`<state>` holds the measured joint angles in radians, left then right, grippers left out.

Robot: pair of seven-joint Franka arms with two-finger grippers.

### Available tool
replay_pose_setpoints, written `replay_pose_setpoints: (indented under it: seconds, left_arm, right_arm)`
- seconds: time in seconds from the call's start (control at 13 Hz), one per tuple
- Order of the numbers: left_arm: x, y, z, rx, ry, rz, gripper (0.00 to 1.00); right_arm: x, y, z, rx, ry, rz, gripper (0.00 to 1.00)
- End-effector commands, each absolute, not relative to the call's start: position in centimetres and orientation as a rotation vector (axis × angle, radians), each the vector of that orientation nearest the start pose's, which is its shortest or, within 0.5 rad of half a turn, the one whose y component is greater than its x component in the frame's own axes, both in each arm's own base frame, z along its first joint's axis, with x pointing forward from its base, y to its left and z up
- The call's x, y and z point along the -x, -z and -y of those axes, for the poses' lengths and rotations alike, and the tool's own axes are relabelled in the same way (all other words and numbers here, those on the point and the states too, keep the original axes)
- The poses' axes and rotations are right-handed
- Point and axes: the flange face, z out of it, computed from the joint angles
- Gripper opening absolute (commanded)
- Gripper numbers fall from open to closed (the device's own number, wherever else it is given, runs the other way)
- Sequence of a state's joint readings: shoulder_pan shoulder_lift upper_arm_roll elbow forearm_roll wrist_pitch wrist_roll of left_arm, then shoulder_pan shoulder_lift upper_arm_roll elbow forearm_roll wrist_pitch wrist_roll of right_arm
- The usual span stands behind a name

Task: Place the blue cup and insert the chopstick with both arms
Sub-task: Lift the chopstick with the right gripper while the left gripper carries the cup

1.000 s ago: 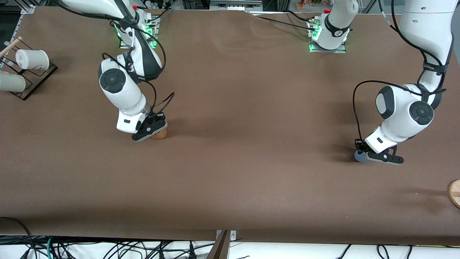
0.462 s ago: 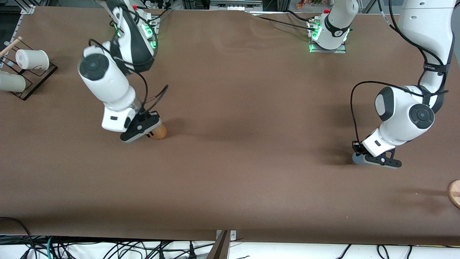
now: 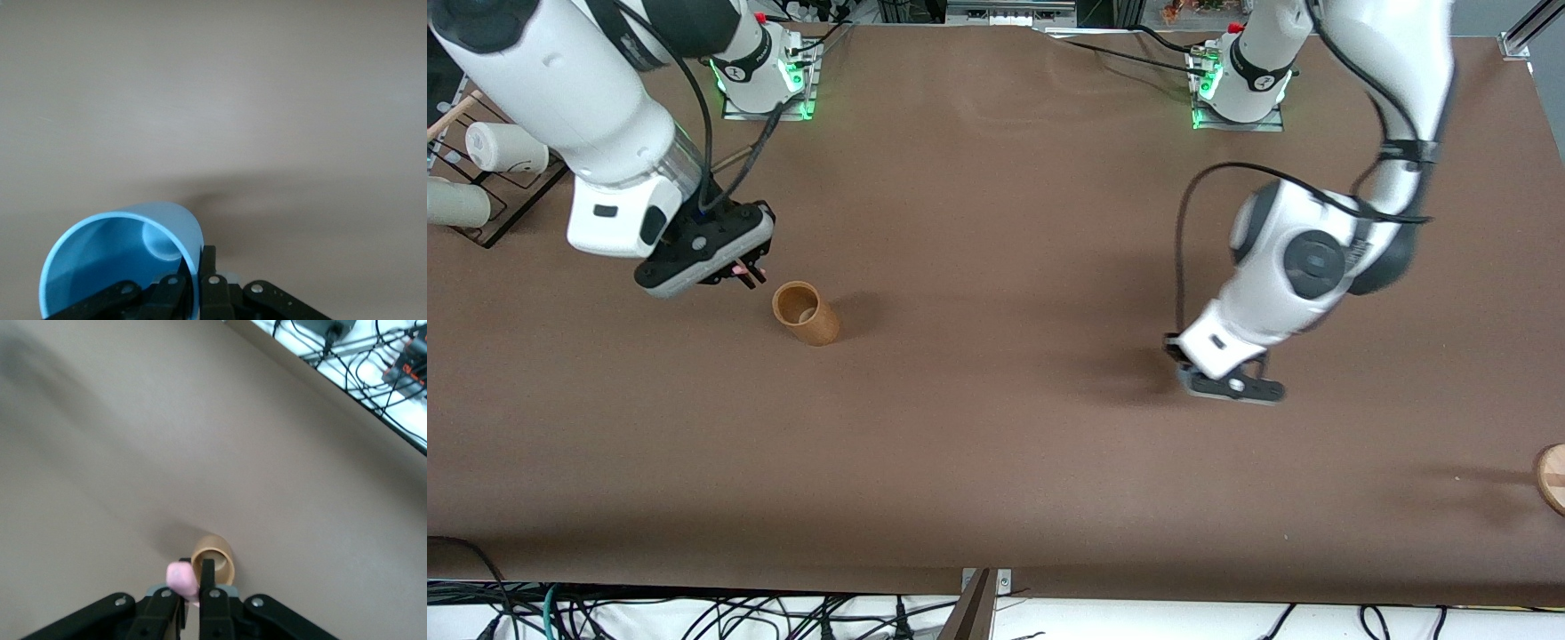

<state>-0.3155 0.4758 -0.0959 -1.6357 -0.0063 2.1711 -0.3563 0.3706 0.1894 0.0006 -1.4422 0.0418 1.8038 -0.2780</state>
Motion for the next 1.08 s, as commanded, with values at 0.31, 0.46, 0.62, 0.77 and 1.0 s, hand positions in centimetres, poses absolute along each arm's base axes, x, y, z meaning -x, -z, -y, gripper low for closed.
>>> replay_pose_setpoints:
  seconds: [0.31, 0.46, 0.62, 0.77, 1.0]
  left_arm:
    - [-58.4, -29.1, 44.3, 3.201, -0.006, 0.176, 0.0]
    - [-57.0, -26.9, 47.1, 3.181, -0.023, 0.234, 0.0]
    - [-56.1, -25.0, 48.2, 3.166, -0.043, 0.266, 0.0]
    - [-56.1, -24.5, 48.2, 3.161, -0.049, 0.283, 0.0]
    - [-56.3, -24.7, 48.1, 3.164, -0.045, 0.29, 0.26]
  right_arm:
    - [-59.3, -59.6, -28.3, 2.84, 0.306, 0.931, 0.0]
    - [-59.1, -58.3, -30.6, 2.841, 0.302, 0.905, 0.0]
    - [-59.1, -57.1, -32.5, 2.837, 0.315, 0.899, 0.0]
    - [-58.9, -56.3, -34.2, 2.838, 0.329, 0.862, 0.0]
    - [-58.4, -55.7, -35.9, 2.832, 0.34, 0.853, 0.0]
